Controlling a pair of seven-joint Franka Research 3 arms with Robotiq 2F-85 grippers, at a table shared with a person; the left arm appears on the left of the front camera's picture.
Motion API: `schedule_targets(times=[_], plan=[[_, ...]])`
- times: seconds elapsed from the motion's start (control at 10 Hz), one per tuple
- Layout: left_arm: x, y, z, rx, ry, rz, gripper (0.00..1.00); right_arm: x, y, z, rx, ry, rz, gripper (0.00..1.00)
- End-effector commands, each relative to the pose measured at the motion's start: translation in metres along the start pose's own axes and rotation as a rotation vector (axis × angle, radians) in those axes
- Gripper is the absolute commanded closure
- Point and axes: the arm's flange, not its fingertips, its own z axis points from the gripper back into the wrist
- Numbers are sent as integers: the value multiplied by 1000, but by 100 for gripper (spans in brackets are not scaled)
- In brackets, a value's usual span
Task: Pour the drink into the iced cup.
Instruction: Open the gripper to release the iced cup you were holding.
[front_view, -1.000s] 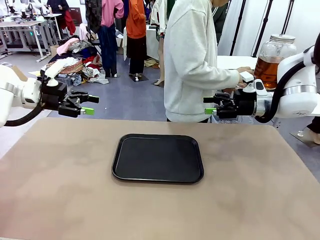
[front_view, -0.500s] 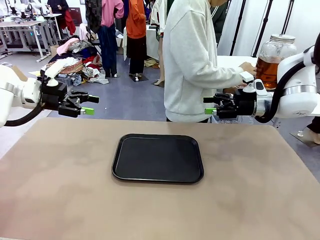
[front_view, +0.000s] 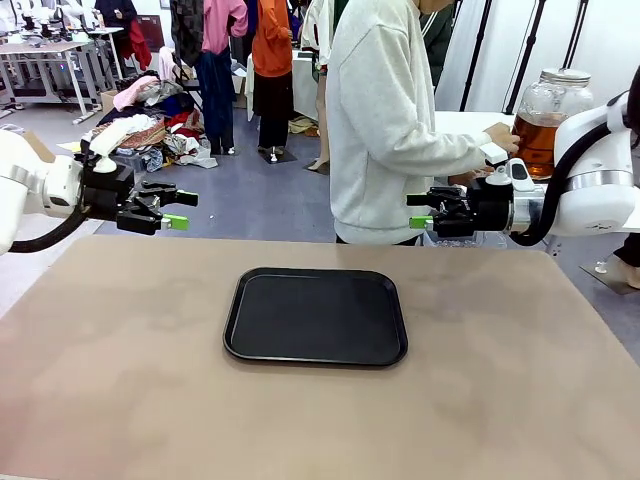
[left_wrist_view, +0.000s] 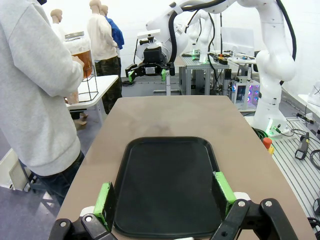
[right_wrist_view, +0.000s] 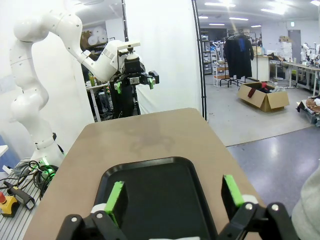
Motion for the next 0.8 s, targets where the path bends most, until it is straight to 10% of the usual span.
schedule_targets(times=[0.0,0.7], plan=[[2,-1,1,-2,-5,-3,0,2,-1,0,-3,2,4,0],[2,-1,1,-2,-5,-3,0,2,-1,0,-3,2,4,0]])
